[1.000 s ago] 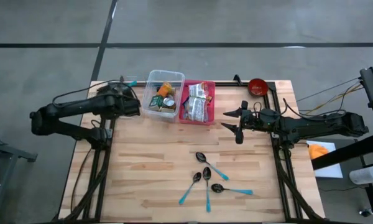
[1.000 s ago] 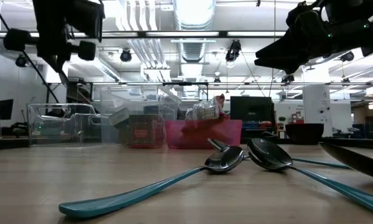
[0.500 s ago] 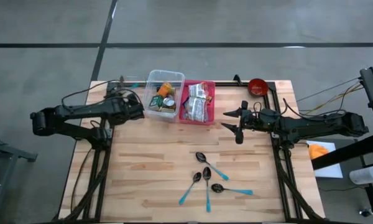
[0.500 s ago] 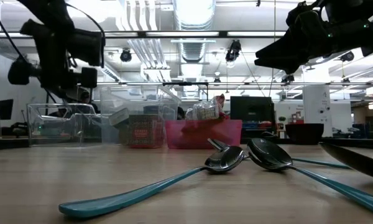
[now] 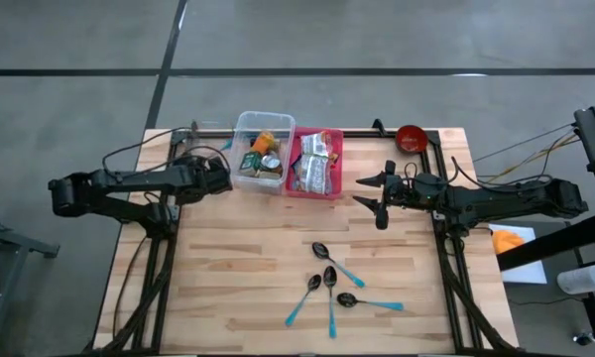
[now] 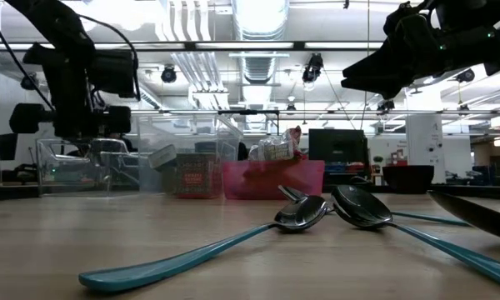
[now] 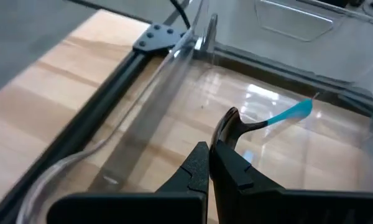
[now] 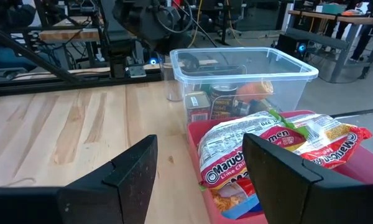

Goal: Pick & Place Food Item
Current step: Put the blue spoon into the left transparent bin

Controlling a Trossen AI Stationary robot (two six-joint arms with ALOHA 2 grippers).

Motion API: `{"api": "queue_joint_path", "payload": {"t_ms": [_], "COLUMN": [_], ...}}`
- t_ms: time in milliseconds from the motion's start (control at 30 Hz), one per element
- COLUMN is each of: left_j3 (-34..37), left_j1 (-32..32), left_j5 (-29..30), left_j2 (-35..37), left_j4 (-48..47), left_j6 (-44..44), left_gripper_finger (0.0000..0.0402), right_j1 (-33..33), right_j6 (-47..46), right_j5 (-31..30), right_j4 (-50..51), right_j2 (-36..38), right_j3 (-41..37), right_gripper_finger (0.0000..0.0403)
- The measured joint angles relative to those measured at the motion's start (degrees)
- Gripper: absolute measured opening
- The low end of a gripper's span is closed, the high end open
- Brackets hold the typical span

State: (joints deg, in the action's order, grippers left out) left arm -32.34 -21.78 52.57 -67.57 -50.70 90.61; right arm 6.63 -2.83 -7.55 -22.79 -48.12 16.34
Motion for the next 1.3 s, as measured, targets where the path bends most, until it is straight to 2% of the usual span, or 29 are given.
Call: {"api": "queue_joint_path", "payload": {"t_ms": [400, 867, 1200, 1300], "left_j3": [2.3, 2.4, 2.3, 1.1], "left_j1": [-0.1, -0.1, -0.1, -0.1], "left_j5": [-1.2, -1.6, -1.3, -1.2], "left_j2": [0.1, 0.1, 0.1, 0.1], "left_j4": [0.4, 0.3, 0.2, -0.2], "left_j6": [2.4, 2.2, 2.2, -0.1], "left_gripper_finger": [0.0005, 0.0117, 0.0129, 0.0129], "right_j1": [0.0, 0.0, 0.0, 0.0], "right_j6": [-0.1, -0.1, 0.0, -0.1], "right_j5": [0.0, 0.0, 0.0, 0.0], "right_j4": [0.0, 0.0, 0.0, 0.0], "right_j2": [0.0, 0.0, 0.0, 0.0], "right_j3": [0.0, 0.0, 0.0, 0.0], "right_gripper_finger": [0.0235, 0.0235, 0.0235, 0.0235]}}
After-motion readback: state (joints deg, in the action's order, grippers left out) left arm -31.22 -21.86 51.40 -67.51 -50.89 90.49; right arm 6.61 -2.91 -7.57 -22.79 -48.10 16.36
